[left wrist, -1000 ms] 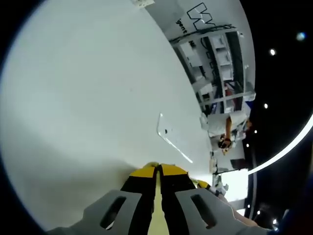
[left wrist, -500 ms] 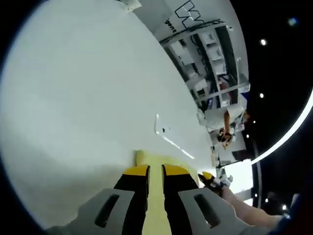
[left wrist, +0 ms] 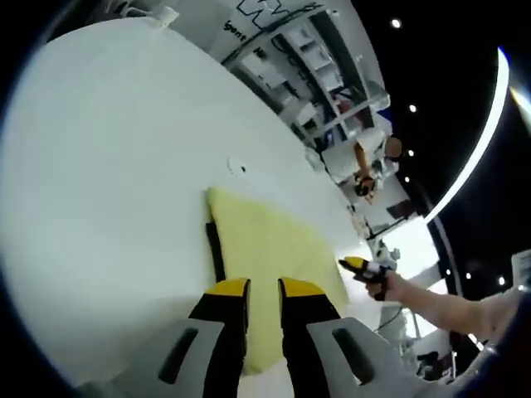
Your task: Fold the garment on the visible template until the final outline fits inside the template.
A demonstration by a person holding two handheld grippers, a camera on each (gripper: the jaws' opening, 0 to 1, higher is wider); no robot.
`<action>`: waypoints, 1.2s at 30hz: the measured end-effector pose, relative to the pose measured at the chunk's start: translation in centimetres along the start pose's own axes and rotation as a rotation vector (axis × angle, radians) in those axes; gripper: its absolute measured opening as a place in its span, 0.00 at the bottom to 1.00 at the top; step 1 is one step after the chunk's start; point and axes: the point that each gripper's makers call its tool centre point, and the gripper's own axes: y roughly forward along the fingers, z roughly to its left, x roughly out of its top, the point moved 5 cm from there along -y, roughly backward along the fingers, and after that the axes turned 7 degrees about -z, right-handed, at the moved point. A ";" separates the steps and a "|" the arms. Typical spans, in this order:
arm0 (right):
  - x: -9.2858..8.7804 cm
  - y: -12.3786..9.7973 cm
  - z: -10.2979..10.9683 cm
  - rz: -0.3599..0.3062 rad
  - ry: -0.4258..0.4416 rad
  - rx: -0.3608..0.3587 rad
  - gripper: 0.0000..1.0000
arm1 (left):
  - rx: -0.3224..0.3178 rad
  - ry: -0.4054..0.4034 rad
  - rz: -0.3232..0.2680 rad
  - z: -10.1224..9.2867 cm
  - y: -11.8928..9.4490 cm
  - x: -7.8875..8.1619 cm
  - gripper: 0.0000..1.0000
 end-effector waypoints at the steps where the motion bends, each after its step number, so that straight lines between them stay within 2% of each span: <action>1: -0.4 -0.5 0.1 -0.001 -0.004 0.006 0.14 | -0.004 0.012 0.002 0.1 -0.2 -0.3 0.12; 4: -1.5 -1.5 0.5 0.001 -0.035 0.034 0.15 | -0.018 0.060 0.012 0.0 -1.2 -1.7 0.14; 6: -2.3 -2.2 0.8 0.000 -0.058 0.062 0.16 | -0.019 0.132 0.020 0.2 -1.7 -2.6 0.15; 11: -4.3 -3.7 0.8 0.010 -0.120 0.085 0.16 | -0.027 0.247 0.048 0.3 -2.5 -5.0 0.17; 16: -5.5 -5.1 1.1 -0.016 -0.183 0.112 0.16 | -0.015 0.334 0.070 0.6 -2.7 -6.6 0.18; 21: -6.4 -5.9 0.7 -0.007 -0.256 0.105 0.17 | -0.016 0.489 0.131 0.7 -2.4 -7.9 0.20; 25: -6.8 -6.1 0.5 0.010 -0.317 0.101 0.18 | 0.014 0.505 0.119 1.0 -2.1 -7.7 0.21; 28: -7.1 -6.1 0.7 0.016 -0.362 0.111 0.19 | 0.017 0.519 0.118 1.2 -1.8 -7.6 0.18; 30: -7.3 -6.0 0.6 0.041 -0.444 0.112 0.19 | 0.020 0.528 0.117 1.3 -1.7 -7.5 0.17; 36: -7.7 -5.6 0.7 0.054 -0.515 0.117 0.17 | 0.034 0.523 0.115 1.7 -1.5 -7.3 0.12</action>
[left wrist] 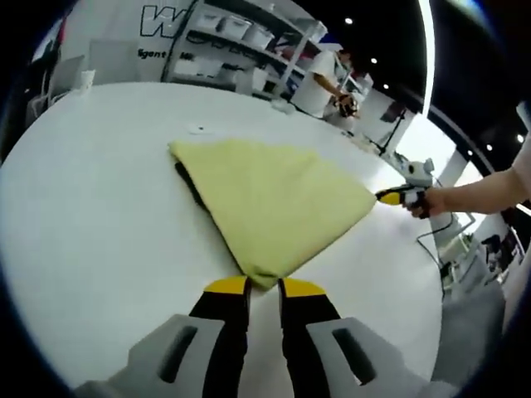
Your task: Fold the garment on the visible template until the final outline fits inside the template.
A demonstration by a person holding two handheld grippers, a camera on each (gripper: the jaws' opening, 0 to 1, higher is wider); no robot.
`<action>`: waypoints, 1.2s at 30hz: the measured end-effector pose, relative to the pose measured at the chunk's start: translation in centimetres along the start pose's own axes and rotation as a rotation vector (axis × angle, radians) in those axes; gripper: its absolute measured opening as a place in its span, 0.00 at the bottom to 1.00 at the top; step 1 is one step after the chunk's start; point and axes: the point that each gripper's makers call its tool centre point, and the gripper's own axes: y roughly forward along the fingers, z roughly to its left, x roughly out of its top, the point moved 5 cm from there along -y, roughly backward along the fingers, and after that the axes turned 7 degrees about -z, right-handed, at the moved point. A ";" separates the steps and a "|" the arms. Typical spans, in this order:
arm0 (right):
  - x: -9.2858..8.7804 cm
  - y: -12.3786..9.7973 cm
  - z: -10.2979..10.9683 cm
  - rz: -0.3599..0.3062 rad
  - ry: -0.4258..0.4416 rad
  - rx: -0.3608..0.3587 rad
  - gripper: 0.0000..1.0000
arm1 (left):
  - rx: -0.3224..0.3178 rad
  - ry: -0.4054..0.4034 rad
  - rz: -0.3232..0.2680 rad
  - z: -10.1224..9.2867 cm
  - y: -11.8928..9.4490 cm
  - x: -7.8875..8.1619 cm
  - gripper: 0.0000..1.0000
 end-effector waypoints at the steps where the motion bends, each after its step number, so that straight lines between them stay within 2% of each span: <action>1: 0.0 0.0 -0.2 0.005 -0.004 0.003 0.17 | 0.001 -0.001 0.001 0.1 0.0 0.0 0.11; 4: -0.3 0.1 -0.3 0.033 -0.071 0.018 0.15 | 0.004 0.000 0.004 0.1 0.1 -0.1 0.06; 7: -0.3 0.2 -0.2 0.029 -0.102 0.027 0.12 | 0.004 0.005 0.001 0.2 0.1 0.0 0.02; 13: 0.1 0.3 0.1 0.016 -0.145 0.036 0.10 | -0.009 0.044 0.001 0.1 0.1 0.2 0.01; 14: 0.4 0.4 0.0 0.011 -0.175 0.038 0.10 | -0.011 0.049 0.004 0.2 0.0 0.2 0.01; 17: 0.5 0.5 0.0 0.013 -0.196 0.063 0.08 | -0.022 0.071 0.012 0.2 -0.1 0.2 0.00; 18: 0.5 0.5 -0.1 0.034 -0.230 0.071 0.06 | -0.024 0.078 0.014 0.2 -0.1 0.2 0.00; 20: 0.3 0.6 0.0 0.046 -0.223 0.093 0.05 | -0.028 0.086 0.016 0.1 -0.2 0.3 0.00; 22: 0.1 0.5 -0.2 0.083 -0.272 0.106 0.00 | -0.032 0.094 0.018 0.2 -0.2 0.3 0.00; 25: 0.1 0.5 -0.1 0.086 -0.273 0.121 0.00 | -0.040 0.110 0.026 0.3 -0.4 0.3 0.00; 28: -0.5 0.1 -0.6 0.144 -0.313 0.134 0.00 | -0.056 0.151 0.046 0.4 -0.7 0.1 0.00; 30: -0.6 -0.2 -0.7 0.134 -0.300 0.141 0.00 | -0.071 0.199 0.077 0.8 -1.2 -0.2 0.00; 32: -0.8 -0.5 -1.3 0.141 -0.298 0.137 0.00 | -0.097 0.285 0.106 0.7 -1.6 -0.6 0.00; 34: -1.3 -0.7 -1.3 0.152 -0.280 0.141 0.00 | -0.124 0.316 0.136 0.2 -1.9 -1.2 0.00; 36: -1.6 -0.7 -0.9 0.152 -0.278 0.148 0.00 | -0.123 0.308 0.139 -0.2 -2.0 -1.4 0.00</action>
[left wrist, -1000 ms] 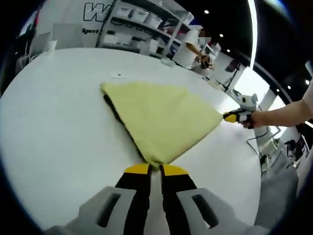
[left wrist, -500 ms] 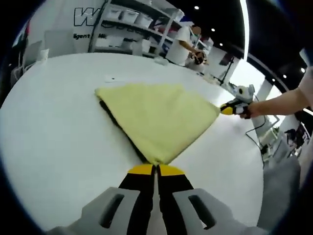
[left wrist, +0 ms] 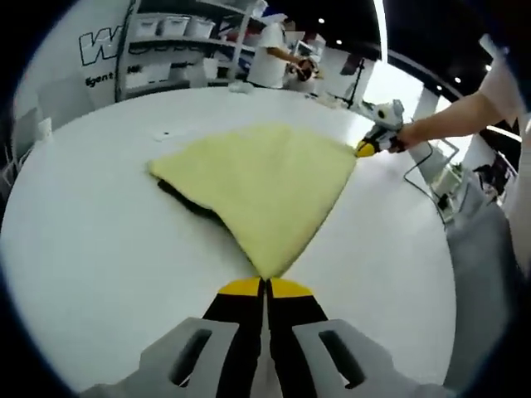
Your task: Fold the garment on the visible template until the final outline fits inside the template.
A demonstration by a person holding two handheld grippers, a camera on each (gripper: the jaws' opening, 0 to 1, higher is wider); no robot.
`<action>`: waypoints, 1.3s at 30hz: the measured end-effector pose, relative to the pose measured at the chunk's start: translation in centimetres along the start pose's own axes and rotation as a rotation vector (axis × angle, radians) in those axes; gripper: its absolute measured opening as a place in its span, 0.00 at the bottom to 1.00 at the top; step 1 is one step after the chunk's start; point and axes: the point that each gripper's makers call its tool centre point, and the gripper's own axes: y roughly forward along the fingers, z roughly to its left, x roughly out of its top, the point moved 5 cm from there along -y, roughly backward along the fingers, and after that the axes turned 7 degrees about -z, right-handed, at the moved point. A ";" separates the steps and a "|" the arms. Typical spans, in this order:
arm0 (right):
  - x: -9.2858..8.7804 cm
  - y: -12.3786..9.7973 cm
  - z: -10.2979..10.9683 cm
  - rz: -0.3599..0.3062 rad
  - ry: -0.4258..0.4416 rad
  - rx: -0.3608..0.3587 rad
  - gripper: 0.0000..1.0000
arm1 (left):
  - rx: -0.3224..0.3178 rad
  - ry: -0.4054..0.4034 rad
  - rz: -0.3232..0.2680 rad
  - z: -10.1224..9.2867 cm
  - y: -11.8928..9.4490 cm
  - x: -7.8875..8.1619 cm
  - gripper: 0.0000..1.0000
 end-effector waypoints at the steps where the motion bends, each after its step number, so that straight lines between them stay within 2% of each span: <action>1: 0.0 0.1 0.3 -0.005 0.007 0.000 0.00 | 0.002 0.001 -0.001 -0.1 -0.1 0.0 0.00; 9: -0.3 -0.2 1.9 -0.031 0.047 -0.022 0.00 | 0.012 -0.026 0.017 -1.5 -0.6 0.1 0.00; 20: -1.0 -0.9 3.9 -0.051 0.107 -0.030 0.00 | 0.032 -0.052 0.028 -2.3 -1.7 -1.2 0.00; 28: -1.7 -1.3 5.6 -0.041 0.121 -0.022 0.00 | 0.043 -0.059 0.033 -3.3 -2.8 -2.5 0.00; 39: -2.3 -0.9 8.3 -0.034 0.124 -0.020 0.00 | 0.067 -0.068 0.040 -3.4 -4.6 -3.9 0.00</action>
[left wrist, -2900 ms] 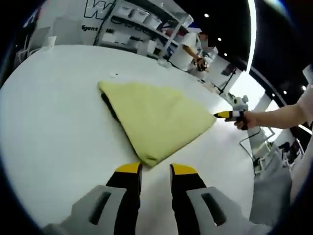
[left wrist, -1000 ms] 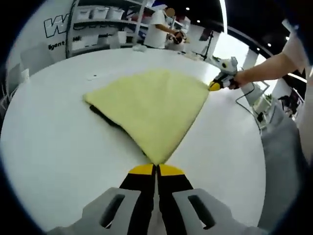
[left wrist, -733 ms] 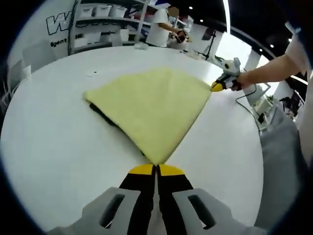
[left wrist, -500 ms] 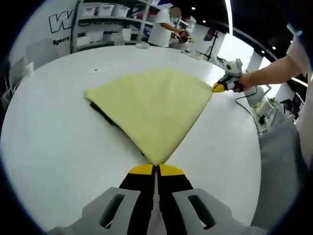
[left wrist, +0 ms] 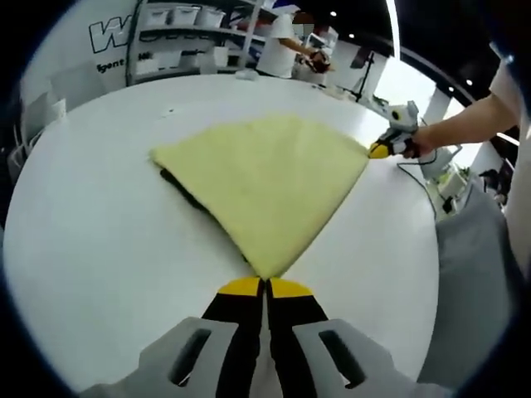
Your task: Fold the garment on the visible template until the final outline fits inside the template.
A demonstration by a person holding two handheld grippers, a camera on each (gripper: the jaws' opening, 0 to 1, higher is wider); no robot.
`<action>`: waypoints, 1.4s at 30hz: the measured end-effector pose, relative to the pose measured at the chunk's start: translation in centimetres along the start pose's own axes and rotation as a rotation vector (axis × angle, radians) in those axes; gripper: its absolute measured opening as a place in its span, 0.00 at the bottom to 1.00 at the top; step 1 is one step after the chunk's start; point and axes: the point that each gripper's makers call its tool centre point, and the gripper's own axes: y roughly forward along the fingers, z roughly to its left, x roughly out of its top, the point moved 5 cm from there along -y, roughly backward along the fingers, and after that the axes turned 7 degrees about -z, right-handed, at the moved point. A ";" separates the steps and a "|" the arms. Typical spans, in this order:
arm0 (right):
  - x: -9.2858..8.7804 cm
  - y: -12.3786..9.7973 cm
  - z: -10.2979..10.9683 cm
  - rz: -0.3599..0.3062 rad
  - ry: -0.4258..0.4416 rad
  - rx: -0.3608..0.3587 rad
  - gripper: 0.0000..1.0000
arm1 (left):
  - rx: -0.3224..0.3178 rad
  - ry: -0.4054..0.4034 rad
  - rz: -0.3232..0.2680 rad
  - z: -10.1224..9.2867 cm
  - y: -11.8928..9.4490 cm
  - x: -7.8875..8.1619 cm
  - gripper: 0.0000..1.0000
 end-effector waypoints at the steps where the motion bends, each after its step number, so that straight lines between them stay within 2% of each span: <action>1: 0.0 0.0 0.1 -0.002 0.002 0.000 0.00 | 0.001 0.001 0.001 -0.1 -0.1 -0.1 0.00; 11: -0.1 -0.1 0.4 -0.007 0.022 -0.028 0.00 | 0.015 -0.011 0.003 -0.1 -0.2 -0.3 0.00; 16: -0.1 0.0 0.6 -0.010 0.027 -0.053 0.00 | 0.026 -0.044 -0.007 -0.4 -0.2 -0.4 0.01; 18: 0.0 -0.1 0.7 -0.012 0.030 -0.068 0.00 | 0.041 -0.084 -0.008 -0.5 -0.3 -0.5 0.01; 19: 0.0 -0.2 0.7 -0.014 0.030 -0.082 0.04 | 0.045 -0.093 -0.006 -0.5 -0.3 -0.5 0.02; 23: 1.2 -1.2 0.4 -0.061 0.002 -0.178 0.16 | 0.066 -0.076 -0.012 -1.1 -0.7 -0.4 0.17; 26: 2.2 -1.9 0.9 -0.101 -0.016 -0.226 0.24 | 0.098 -0.108 -0.021 -1.6 -1.5 -0.6 0.29; 28: 2.6 -2.0 1.8 -0.112 -0.032 -0.227 0.29 | 0.112 -0.141 -0.034 -1.8 -1.8 -0.9 0.34; 33: 2.9 -1.9 3.9 -0.134 -0.047 -0.258 0.44 | 0.127 -0.159 -0.116 -4.6 -2.8 -0.6 0.42; 40: 2.8 -1.8 6.6 -0.148 -0.037 -0.304 0.66 | 0.181 -0.164 -0.192 -7.5 -4.1 -0.8 0.71; 42: 2.7 -1.9 7.7 -0.153 -0.032 -0.319 0.73 | 0.192 -0.172 -0.194 -8.1 -4.4 -1.1 0.77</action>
